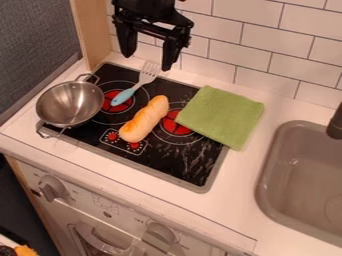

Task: Put the bread on the top of the green cloth on the right side

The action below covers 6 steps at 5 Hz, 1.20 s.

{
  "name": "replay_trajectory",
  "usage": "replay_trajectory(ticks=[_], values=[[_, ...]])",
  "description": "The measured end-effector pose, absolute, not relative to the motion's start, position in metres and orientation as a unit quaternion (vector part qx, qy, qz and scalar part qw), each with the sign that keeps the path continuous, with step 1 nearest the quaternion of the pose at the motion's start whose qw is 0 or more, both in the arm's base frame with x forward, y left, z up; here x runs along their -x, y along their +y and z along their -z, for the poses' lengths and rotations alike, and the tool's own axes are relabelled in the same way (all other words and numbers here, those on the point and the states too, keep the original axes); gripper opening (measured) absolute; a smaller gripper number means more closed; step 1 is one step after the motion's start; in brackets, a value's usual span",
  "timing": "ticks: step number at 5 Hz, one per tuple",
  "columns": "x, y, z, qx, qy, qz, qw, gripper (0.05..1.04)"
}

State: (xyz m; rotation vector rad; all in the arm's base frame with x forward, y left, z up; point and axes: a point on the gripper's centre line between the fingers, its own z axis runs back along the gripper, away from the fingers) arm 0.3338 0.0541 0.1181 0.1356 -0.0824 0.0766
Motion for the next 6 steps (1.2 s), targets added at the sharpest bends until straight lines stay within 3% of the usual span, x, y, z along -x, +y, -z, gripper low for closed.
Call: replay_trajectory(ticks=[2, 4, 5, 6], values=[[-0.333, 0.047, -0.083, -0.044, -0.026, -0.032, 0.998, 1.001], [-0.329, 0.077, -0.008, -0.041, 0.047, -0.001, 0.998, 1.001], [-0.334, 0.076, -0.004, -0.025, 0.044, 0.023, 0.998, 0.951], [-0.336, 0.075, -0.002, -0.01, 0.034, 0.042, 0.999, 0.688]])
